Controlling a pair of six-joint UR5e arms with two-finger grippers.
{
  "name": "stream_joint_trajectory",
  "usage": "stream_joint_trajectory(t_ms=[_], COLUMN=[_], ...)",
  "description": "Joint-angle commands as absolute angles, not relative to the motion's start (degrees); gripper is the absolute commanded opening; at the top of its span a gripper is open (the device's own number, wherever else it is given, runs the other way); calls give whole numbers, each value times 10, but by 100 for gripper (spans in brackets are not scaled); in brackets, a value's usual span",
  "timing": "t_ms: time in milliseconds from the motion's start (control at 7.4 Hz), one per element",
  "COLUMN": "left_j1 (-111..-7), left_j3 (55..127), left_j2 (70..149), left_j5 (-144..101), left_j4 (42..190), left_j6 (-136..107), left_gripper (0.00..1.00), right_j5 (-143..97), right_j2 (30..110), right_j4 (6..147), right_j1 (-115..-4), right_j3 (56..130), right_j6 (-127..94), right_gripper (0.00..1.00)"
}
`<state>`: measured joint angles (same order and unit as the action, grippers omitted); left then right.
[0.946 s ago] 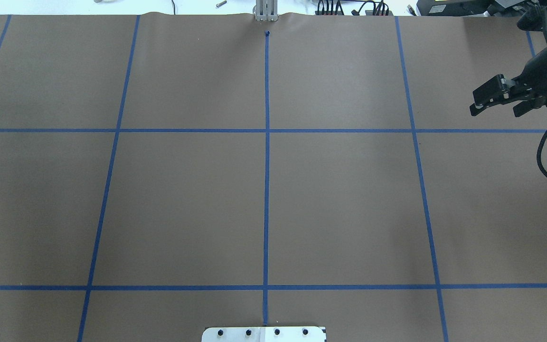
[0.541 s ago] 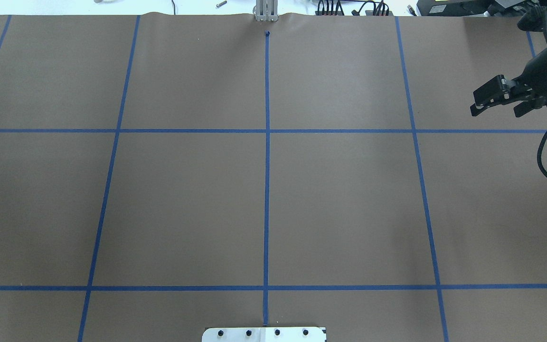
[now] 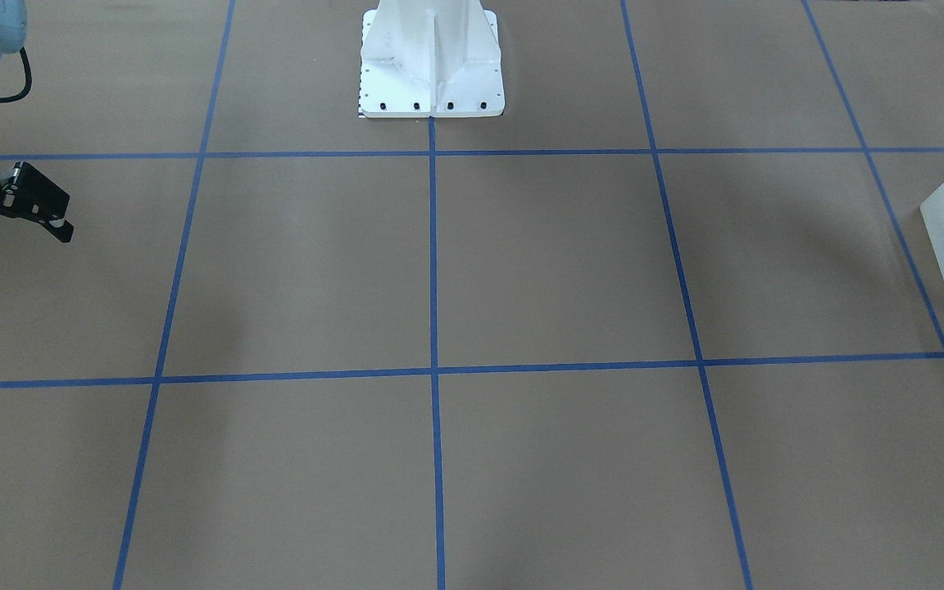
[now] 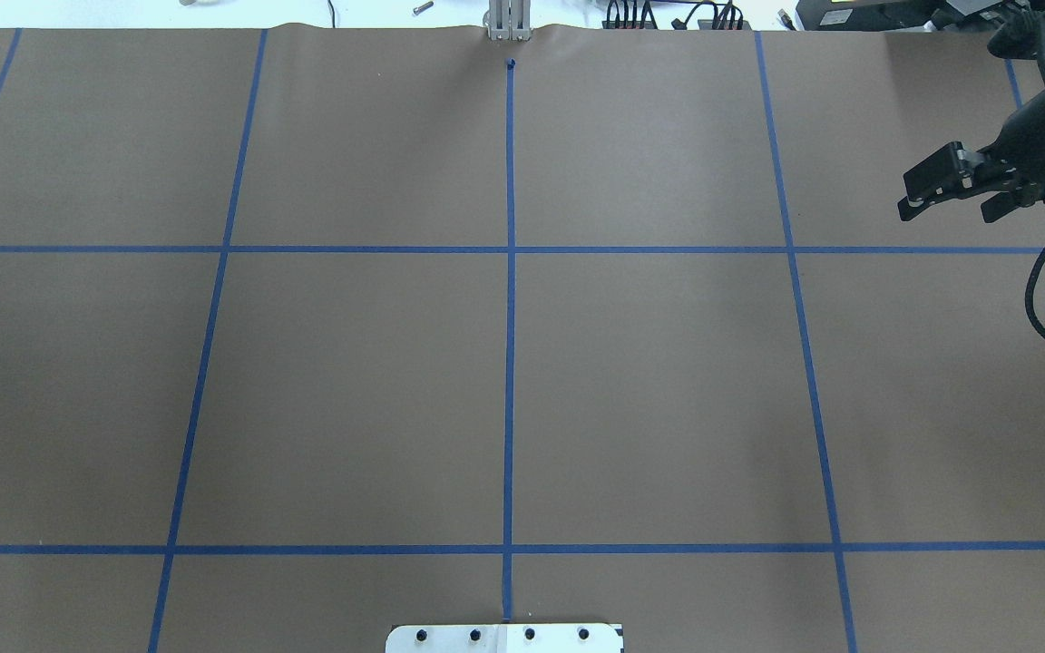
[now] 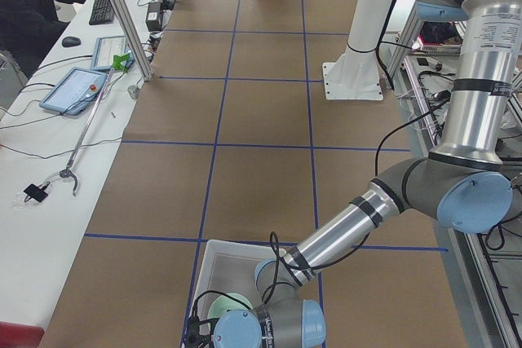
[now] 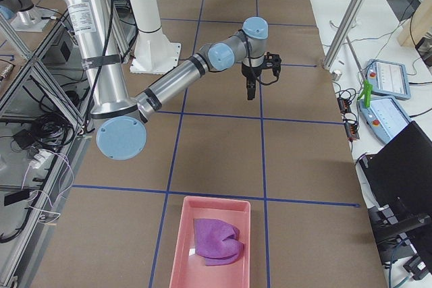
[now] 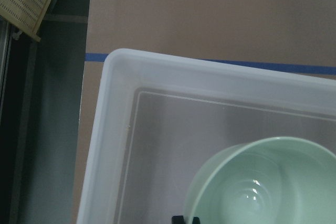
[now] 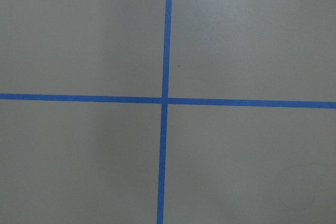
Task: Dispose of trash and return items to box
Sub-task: 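Lower the green bowl into the clear bin and release it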
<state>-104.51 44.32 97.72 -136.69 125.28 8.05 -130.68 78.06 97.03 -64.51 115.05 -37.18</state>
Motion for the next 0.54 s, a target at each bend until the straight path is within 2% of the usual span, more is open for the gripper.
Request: stream_joint_trajectory(t_ms=[0,405], left_j1=[-1043,-1030], left_j3=[422,424], left_j2=[974,975], left_j5=[-1368,-1369], left_j4=[1312,1320], left_j6=[27,-6], left_gripper=[0,0], right_j5=[-1307,-1306], right_j2=[783,783], right_j4=[970,970], right_j1=[-645,-645], right_j3=[1150,1145], right_j6=[-372,-371], right_gripper=[100,100])
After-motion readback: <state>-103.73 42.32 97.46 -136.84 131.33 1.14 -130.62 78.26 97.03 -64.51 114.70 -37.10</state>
